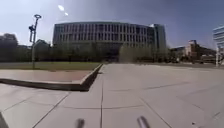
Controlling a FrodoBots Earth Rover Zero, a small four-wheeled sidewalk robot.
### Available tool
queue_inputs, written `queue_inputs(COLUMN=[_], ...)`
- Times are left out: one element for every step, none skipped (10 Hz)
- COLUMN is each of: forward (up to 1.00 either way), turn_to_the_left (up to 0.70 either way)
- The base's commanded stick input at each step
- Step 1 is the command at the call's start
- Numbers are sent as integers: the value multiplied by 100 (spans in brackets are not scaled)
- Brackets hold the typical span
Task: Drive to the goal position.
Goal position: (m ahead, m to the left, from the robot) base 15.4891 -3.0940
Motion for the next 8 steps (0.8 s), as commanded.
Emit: queue_inputs(forward=[70,70,70,70,70,70,70,70], turn_to_the_left=[0,0,0,0,0,0,0,0])
